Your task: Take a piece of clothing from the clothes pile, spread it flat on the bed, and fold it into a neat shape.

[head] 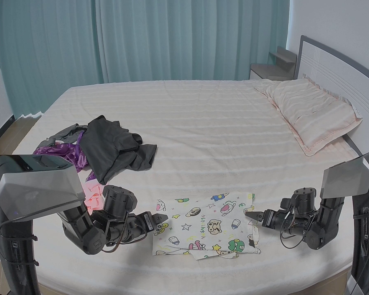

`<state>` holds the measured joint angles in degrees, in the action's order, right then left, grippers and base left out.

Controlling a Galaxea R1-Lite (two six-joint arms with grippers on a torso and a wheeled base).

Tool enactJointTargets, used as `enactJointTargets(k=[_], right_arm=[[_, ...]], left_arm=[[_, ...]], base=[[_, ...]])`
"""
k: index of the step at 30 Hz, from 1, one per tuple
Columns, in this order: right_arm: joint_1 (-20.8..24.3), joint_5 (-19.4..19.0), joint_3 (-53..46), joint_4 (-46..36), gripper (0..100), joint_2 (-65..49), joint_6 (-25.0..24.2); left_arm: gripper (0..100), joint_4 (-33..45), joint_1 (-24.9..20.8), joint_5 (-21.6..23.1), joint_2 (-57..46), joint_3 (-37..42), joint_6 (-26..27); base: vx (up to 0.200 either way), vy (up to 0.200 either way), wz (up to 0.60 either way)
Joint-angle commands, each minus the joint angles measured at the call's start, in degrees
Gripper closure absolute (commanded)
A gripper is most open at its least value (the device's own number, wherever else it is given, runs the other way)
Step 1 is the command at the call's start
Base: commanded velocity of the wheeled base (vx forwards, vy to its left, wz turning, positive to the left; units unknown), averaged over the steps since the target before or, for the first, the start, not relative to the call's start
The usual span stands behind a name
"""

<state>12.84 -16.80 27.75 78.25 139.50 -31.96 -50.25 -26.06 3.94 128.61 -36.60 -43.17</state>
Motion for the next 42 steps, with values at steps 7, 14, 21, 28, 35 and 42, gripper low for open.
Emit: enactJointTargets(k=[7,14,21,28,35,42], right_arm=[[4.4,0.2,5.8,-0.3,0,5.6,0.0],[6.5,0.3,7.8,-2.8,0,5.5,0.0],[6.6,-0.1,7.9,-3.7,100,5.4,0.1],[6.6,0.2,7.6,-3.2,100,5.4,0.0],[6.6,0.3,7.3,-3.1,100,4.3,0.0],[6.2,0.3,6.4,-3.5,100,3.1,-0.1]], left_arm=[[0,-7.7,0.0,0.5,8.1,-4.4,1.3],[0,-7.8,-1.5,1.3,9.0,-6.6,1.4],[0,-7.2,-3.1,1.5,10.1,-8.8,1.4],[100,-7.5,-3.4,1.1,9.9,-8.1,1.1],[100,-7.8,-2.9,0.7,6.4,-3.4,-1.8],[100,-7.9,-2.9,0.7,3.1,0.1,-4.6]], base=[[0.000,0.000,0.00],[0.000,0.000,0.00],[0.000,0.000,0.00],[0.000,0.000,0.00],[0.000,0.000,0.00],[0.000,0.000,0.00]])
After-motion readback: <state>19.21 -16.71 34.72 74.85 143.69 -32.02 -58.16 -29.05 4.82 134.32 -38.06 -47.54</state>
